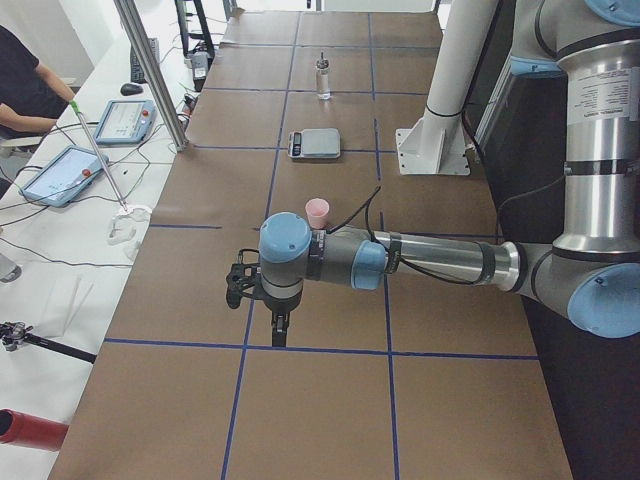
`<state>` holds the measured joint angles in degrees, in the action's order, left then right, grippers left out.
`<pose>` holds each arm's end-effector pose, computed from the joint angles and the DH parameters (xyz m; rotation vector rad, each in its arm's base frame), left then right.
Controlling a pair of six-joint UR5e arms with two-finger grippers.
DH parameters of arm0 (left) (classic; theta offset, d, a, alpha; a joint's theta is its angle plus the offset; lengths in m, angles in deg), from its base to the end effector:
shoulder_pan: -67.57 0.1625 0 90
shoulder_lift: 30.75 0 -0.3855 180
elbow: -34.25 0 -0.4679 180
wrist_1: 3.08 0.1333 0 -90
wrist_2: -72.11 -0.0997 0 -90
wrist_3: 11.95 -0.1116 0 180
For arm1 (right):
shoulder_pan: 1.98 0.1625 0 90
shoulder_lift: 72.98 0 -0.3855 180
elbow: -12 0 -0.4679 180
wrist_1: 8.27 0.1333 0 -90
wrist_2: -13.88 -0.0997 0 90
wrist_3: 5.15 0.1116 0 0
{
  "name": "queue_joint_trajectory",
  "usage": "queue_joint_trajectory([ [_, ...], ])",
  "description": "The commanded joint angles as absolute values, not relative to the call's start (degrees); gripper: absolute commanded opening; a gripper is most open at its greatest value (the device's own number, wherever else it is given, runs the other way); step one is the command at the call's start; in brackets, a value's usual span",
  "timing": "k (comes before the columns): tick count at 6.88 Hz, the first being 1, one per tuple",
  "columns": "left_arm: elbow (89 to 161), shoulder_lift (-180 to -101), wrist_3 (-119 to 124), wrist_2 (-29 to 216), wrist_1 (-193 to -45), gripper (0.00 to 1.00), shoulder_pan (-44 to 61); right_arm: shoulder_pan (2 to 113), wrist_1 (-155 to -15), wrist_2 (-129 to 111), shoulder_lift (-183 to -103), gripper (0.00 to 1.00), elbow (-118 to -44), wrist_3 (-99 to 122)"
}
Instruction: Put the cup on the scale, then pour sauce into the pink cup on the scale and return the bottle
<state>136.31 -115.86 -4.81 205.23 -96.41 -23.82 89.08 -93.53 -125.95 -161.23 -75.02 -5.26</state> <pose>-0.0702 -0.5427 0.5501 0.1367 0.7583 -0.0725 0.0588 -0.5825 0.6236 0.0662 -0.8688 -0.0111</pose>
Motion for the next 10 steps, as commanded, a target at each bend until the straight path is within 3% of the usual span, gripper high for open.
queue_joint_trajectory([
  [1, 145.99, -116.62, -4.48, 204.74, -95.89, 1.00, -23.31, 89.16, -93.53, -126.04, -161.13, 1.00, -75.27, -5.24],
  [2, 151.62, -117.93, -2.39, 205.26, -96.15, 1.00, -22.17, 89.34, -93.53, -126.91, -161.13, 1.00, -75.36, -5.24],
  [3, 152.81, -119.59, -1.58, 205.27, -96.85, 1.00, -21.38, 89.51, -93.53, -127.18, -161.05, 1.00, -75.36, -5.33],
  [7, 151.85, -124.87, 18.40, 210.34, -102.04, 1.00, -6.88, 90.04, -93.44, -127.80, -161.13, 1.00, -77.19, -5.50],
  [10, 151.32, -125.24, 34.53, 201.10, -103.10, 1.00, 2.60, 89.87, -93.44, -126.39, -161.13, 1.00, -77.30, -5.42],
])
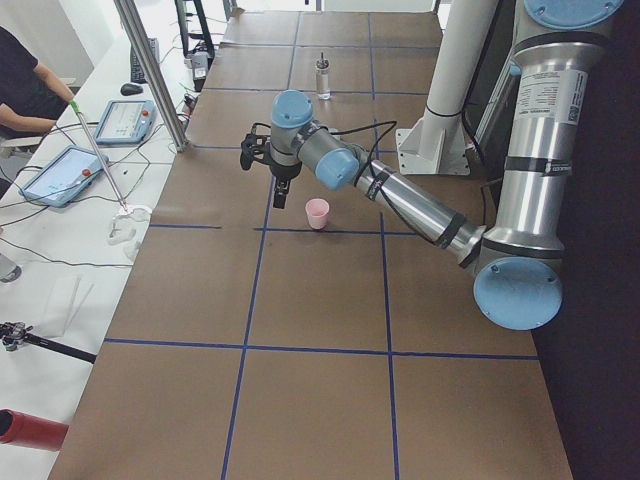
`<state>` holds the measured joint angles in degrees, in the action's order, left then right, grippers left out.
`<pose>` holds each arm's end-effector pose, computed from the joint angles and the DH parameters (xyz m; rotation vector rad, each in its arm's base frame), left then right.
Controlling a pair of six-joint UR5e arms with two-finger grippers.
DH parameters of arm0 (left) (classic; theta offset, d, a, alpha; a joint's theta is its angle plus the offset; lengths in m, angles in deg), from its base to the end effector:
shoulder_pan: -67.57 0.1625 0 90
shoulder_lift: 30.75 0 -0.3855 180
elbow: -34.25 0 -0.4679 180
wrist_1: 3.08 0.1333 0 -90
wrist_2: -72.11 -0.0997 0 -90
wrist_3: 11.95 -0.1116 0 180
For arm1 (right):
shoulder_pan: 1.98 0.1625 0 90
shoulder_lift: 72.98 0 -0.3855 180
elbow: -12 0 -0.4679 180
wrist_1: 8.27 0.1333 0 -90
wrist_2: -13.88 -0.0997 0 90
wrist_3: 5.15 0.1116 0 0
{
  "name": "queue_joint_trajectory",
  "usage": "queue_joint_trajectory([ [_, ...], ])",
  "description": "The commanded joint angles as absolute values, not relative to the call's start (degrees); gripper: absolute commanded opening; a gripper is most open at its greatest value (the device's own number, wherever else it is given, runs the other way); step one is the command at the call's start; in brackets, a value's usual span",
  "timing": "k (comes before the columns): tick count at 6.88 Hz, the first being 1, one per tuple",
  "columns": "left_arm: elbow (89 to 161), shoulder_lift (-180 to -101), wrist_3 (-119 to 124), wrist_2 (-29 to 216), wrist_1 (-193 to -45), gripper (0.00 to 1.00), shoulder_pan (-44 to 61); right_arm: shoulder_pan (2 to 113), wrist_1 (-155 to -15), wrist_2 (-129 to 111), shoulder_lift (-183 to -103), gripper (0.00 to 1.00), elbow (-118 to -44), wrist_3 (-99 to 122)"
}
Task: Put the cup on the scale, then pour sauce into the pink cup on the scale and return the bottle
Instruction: 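Reach the left gripper down to the pink cup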
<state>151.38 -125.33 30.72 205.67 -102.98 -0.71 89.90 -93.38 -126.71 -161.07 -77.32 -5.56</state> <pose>0.1538 -0.5384 0.2951 0.1967 0.9788 -0.0589 0.0663 -0.5855 0.5976 0.1174 -0.8799 -0.0232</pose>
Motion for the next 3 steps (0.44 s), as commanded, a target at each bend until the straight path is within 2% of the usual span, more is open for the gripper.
queue_joint_trajectory([
  [1, 151.15, -124.97, 42.46, 197.74, -104.14, 1.00, 5.93, 89.87, -93.35, -126.74, -160.96, 1.00, -77.47, -5.24],
  [3, 150.10, -124.45, 57.84, 190.28, -109.31, 1.00, 14.88, 89.78, -93.00, -126.83, -160.95, 1.00, -76.95, -5.68],
])
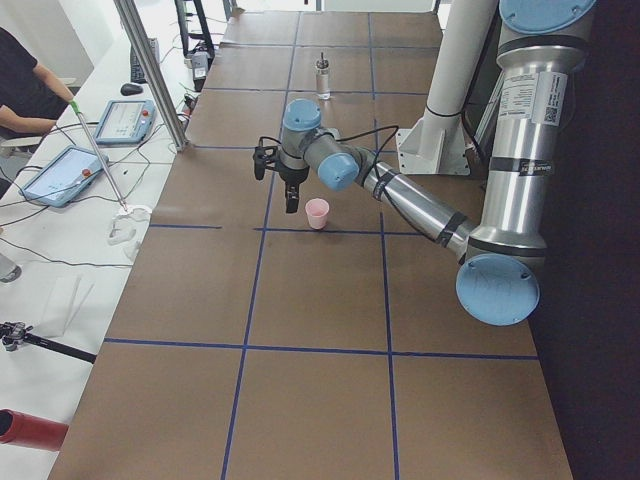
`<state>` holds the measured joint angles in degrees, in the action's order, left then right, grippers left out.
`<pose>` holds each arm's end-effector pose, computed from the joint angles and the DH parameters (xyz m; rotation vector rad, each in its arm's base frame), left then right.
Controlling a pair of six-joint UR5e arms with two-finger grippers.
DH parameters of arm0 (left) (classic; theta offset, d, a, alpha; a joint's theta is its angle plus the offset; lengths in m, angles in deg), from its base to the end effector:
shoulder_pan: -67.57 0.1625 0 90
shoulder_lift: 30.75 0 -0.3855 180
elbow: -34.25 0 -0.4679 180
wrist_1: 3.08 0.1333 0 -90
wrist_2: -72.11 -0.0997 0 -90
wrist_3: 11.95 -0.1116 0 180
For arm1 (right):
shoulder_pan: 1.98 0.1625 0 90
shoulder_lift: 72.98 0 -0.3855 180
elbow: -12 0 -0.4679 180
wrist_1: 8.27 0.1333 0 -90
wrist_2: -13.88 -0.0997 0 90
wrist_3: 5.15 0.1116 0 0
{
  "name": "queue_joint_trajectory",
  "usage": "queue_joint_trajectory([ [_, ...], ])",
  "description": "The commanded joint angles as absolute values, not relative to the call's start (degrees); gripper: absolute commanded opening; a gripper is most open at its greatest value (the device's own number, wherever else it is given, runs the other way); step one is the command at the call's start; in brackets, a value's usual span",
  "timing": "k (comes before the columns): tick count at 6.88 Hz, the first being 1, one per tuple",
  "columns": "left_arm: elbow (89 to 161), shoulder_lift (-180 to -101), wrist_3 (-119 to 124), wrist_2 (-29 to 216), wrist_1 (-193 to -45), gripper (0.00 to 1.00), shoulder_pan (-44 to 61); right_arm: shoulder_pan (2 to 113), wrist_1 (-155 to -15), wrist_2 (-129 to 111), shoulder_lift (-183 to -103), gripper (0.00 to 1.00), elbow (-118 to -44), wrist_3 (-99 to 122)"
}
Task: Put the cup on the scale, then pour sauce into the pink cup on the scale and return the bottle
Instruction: 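Reach the left gripper down to the pink cup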
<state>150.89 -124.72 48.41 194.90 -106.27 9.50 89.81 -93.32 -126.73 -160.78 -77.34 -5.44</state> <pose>0.2377 -0.5191 0.3075 0.1227 0.9131 -0.2421 0.0654 -0.5878 0.5942 0.1218 -0.8802 -0.0256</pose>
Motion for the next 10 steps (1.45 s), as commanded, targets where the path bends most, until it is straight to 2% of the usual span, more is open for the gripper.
queue_joint_trajectory([
  [1, 148.79, -124.36, 61.23, 188.15, -110.03, 1.00, 18.41, 89.78, -88.74, -126.57, -161.22, 1.00, -76.60, -5.59],
  [3, 145.72, -125.05, 62.14, 185.85, -110.04, 1.00, 22.73, 89.78, -86.67, -126.48, -161.22, 1.00, -75.71, -4.54],
  [10, 143.24, -125.06, 62.06, 185.85, -111.18, 1.00, 27.84, 89.78, -86.67, -127.00, -160.52, 1.00, -76.24, -3.22],
])
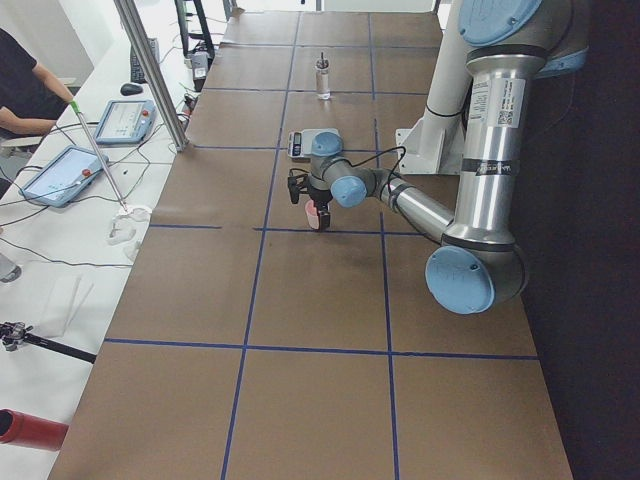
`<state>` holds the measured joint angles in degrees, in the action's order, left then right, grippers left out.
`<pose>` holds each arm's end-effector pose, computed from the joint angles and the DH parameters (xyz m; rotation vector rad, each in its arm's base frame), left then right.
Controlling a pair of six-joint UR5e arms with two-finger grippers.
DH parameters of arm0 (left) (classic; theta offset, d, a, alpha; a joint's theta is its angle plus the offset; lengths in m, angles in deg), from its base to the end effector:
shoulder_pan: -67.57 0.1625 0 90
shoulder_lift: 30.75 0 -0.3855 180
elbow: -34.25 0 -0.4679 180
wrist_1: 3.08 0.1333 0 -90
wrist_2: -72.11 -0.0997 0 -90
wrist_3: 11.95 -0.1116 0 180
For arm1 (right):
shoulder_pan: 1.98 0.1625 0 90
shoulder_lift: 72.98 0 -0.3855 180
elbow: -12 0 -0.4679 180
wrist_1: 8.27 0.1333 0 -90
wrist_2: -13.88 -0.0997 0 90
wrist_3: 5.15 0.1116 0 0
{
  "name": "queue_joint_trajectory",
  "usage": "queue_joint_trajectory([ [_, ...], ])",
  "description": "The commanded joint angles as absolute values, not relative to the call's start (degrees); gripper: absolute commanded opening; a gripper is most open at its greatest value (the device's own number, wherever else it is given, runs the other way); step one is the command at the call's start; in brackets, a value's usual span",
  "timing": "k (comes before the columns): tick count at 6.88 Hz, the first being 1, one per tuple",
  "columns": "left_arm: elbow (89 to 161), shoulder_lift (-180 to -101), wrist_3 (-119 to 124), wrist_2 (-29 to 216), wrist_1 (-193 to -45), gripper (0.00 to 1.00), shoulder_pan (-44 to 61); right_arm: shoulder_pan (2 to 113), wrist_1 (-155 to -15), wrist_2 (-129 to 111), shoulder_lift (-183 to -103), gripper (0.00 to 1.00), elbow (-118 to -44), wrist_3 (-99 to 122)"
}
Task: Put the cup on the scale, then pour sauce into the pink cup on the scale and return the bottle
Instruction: 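Reach the left gripper down to the pink cup, then close the left gripper on the pink cup rim and lift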
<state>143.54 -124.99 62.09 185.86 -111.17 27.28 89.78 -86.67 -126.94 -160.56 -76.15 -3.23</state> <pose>0.4004 -0.4553 0.3703 -0.0119 0.8194 -0.2502 0.0651 -0.5948 0.5909 0.1970 -0.8835 -0.0344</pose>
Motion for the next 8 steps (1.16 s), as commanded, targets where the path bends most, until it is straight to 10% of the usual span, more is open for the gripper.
queue_joint_trajectory([
  [1, 143.15, -125.15, 62.06, 185.85, -111.10, 0.85, 27.85, 89.69, -86.67, -127.09, -160.52, 1.00, -76.24, -3.22],
  [4, 143.06, -125.23, 61.44, 185.85, -111.10, 0.10, 27.85, 89.78, -86.67, -127.09, -160.52, 1.00, -76.33, -3.22],
  [8, 153.05, -125.84, 62.06, 186.55, -102.81, 0.00, 26.62, 89.78, -86.85, -127.70, -160.52, 1.00, -76.33, -3.13],
])
